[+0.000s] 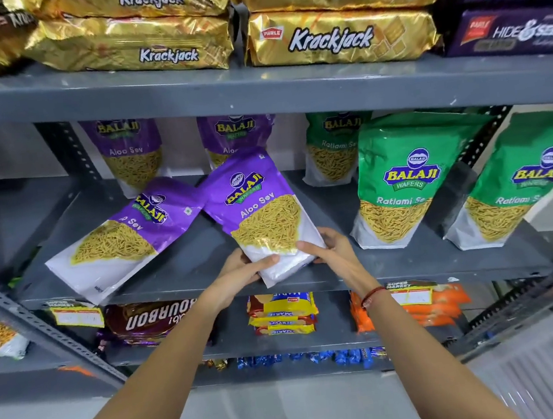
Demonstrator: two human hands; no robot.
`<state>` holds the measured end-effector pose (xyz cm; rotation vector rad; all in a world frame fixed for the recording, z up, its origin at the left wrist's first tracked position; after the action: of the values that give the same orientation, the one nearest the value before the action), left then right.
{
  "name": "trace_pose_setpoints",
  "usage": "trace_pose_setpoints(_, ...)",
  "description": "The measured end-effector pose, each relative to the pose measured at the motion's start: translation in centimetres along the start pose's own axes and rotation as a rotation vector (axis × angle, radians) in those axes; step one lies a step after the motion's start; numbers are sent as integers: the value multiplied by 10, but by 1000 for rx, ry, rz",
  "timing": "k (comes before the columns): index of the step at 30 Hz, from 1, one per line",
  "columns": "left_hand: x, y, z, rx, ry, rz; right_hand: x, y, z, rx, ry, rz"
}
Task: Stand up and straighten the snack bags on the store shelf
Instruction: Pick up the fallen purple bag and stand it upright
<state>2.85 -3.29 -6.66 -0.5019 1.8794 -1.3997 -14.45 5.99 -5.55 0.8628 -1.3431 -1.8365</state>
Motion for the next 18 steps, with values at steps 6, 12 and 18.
trace_pose_setpoints(6, -3, -18, 6, -44, -29, -127, -5, 9, -1, 90, -18, 70)
trace_pose_setpoints(12, 5, -44, 9, -6, -32, -214, -9, 23, 1, 194, -52, 167)
trace_pose_setpoints(18, 6, -38, 21, 4, -78, -203, -11, 10, -11, 236, -28, 148)
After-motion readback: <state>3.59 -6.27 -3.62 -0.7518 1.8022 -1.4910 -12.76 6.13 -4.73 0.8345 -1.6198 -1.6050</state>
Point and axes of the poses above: each hand's wrist, its own x-axis towards the middle knuckle, its own z-axis out of the back of the hand, y = z × x, the point moved 9 cm from there along x, towards the middle knuckle, and after that the axes turned 9 degrees about -x, right-handed, at the moved point
